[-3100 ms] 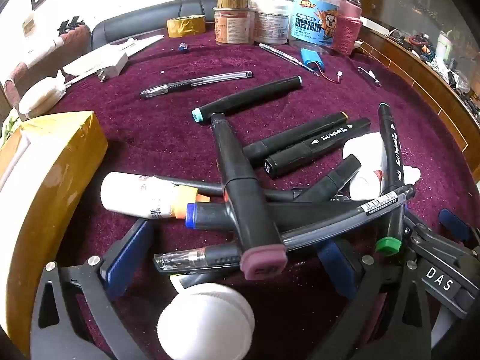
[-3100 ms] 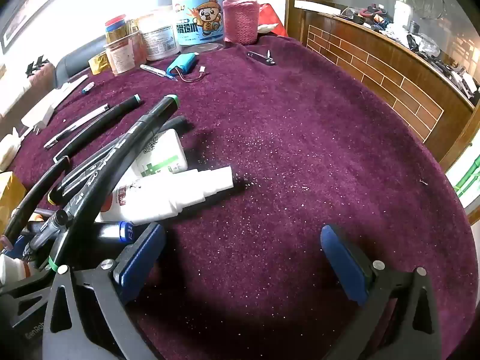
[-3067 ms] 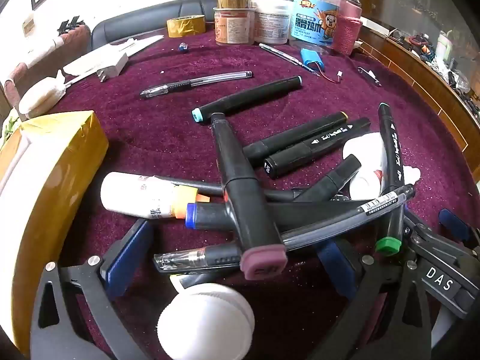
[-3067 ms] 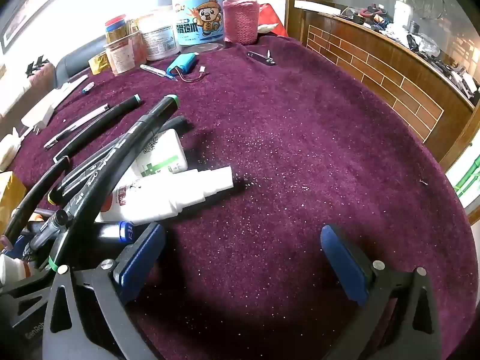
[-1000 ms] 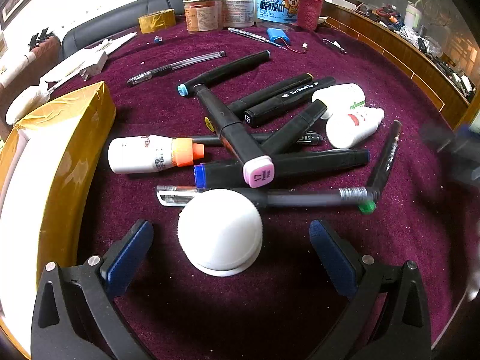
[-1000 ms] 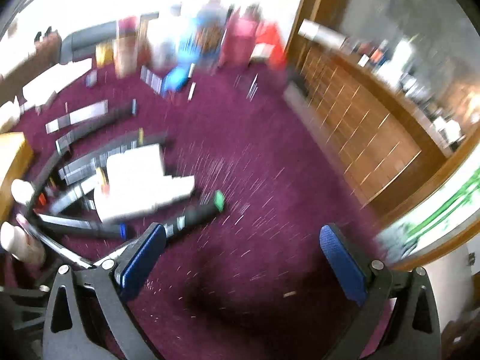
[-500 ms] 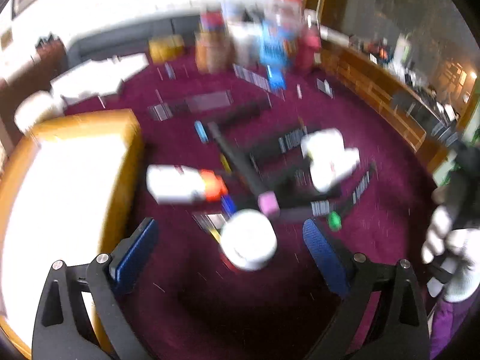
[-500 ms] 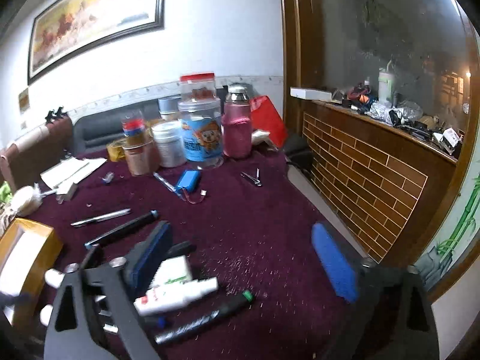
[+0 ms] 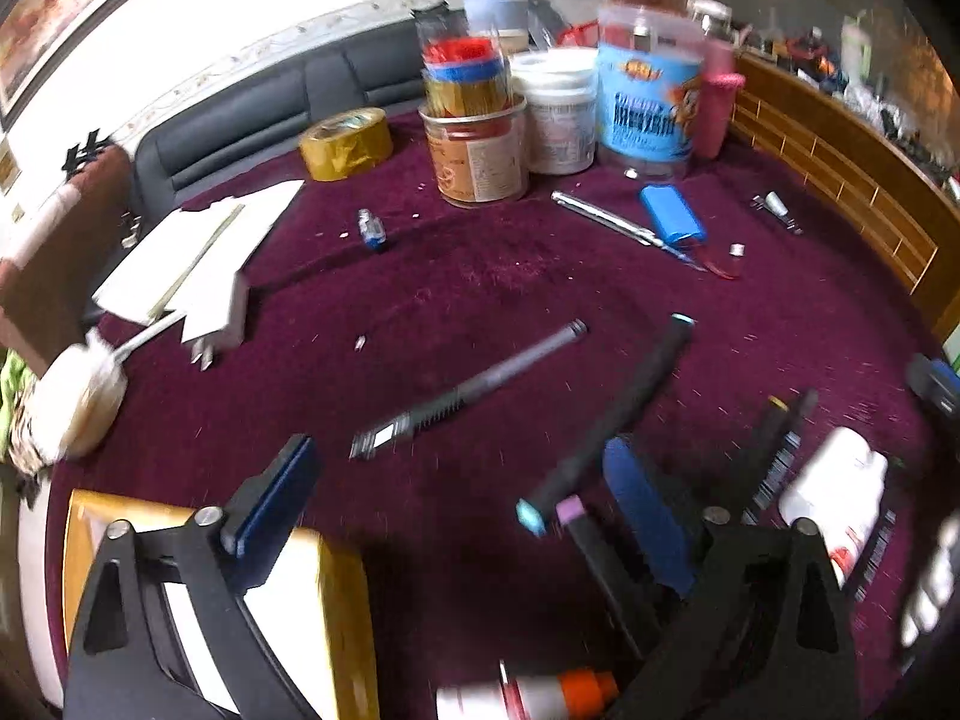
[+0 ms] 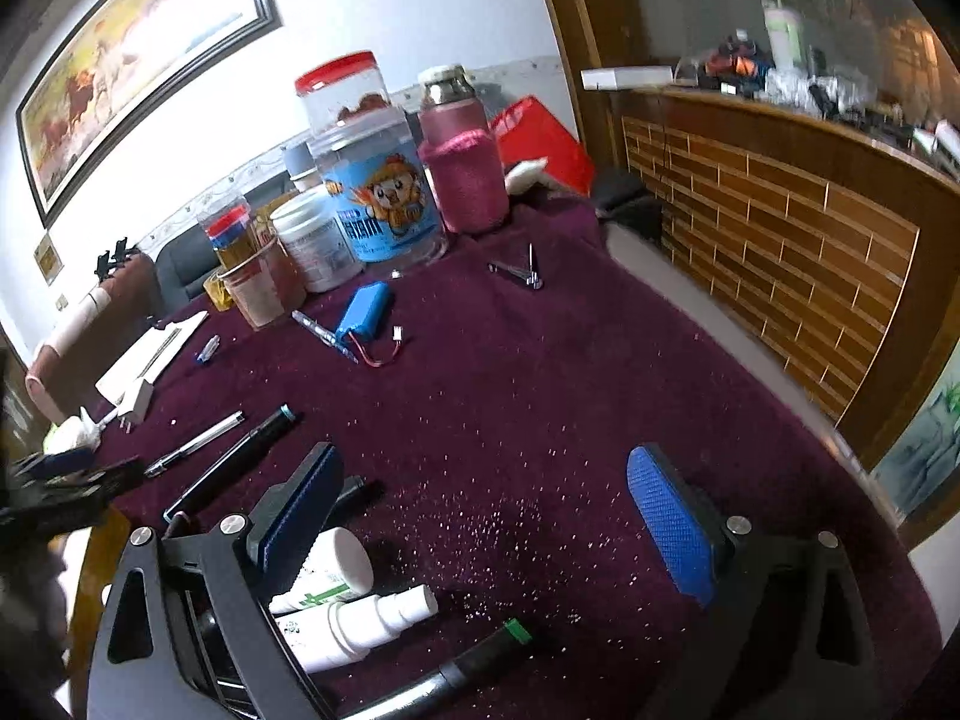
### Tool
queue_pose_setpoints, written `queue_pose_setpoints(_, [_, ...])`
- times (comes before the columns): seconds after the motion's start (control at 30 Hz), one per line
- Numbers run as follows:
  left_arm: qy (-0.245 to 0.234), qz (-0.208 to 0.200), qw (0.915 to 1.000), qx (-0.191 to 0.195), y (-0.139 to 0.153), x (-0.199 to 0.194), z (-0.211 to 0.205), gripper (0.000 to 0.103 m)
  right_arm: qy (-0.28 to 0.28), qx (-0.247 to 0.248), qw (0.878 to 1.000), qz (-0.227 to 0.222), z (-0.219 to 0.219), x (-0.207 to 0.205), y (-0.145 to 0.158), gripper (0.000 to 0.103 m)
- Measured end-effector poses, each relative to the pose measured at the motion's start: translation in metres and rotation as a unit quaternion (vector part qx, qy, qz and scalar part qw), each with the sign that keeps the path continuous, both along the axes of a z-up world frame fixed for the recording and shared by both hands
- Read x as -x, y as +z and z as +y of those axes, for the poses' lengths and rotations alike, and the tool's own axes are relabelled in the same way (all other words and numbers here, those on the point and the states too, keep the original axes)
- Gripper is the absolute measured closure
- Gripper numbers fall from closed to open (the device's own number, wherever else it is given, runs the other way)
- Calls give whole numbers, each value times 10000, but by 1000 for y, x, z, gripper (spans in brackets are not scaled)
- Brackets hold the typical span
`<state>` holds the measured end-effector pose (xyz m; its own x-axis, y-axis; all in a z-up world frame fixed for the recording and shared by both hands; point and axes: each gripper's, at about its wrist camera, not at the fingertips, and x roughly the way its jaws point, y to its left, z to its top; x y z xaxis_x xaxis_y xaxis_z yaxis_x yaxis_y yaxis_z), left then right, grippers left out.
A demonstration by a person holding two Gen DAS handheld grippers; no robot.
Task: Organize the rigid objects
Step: 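Close the left tool on the clear ballpoint pen and lift it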
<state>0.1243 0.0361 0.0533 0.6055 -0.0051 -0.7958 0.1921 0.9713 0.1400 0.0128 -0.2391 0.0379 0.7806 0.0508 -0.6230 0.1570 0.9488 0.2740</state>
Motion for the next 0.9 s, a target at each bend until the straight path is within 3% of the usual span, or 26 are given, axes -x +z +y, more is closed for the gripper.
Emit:
queue_pose_setpoints(0.2, [-364,333,9985,-255,-25,-44,-4,15,104,-85,9998,168,1,-5,-5,10])
queue_pose_setpoints(0.23, [-378,485,9977,-291,-32,-49,-4,20,131,-67,9997,197,2,-6,-6,10])
queue_pose_setpoints(0.3, [-389,830,9958,28,-38,-53,1,41,180,-58,9995,257,5,-7,-7,10])
queue_pose_setpoints(0.37, [-501,1039,9925,405,-36,-53,5,75,190,-69,9994,294,6,-8,-8,10])
queue_pose_setpoints(0.43, [-599,1154,9900,549,-34,-47,4,87,175,-105,9992,332,5,-8,-9,10])
queue_pose_setpoints(0.63, [-784,1232,9891,185,-33,-11,-11,89,163,-252,9983,509,1,-10,-14,10])
queue_pose_setpoints(0.8, [-471,885,9946,255,-35,-11,-12,77,139,-189,9986,476,2,-9,-13,10])
queue_pose_setpoints(0.83, [-463,855,9950,244,-35,-13,-13,77,123,-179,9987,471,2,-9,-13,10])
queue_pose_setpoints(0.87, [-462,853,9950,220,-35,-13,-14,91,108,-163,9987,472,2,-10,-13,10])
queue_pose_setpoints(0.9, [-453,881,9946,301,-34,-13,-13,96,95,-146,9987,480,2,-10,-14,10])
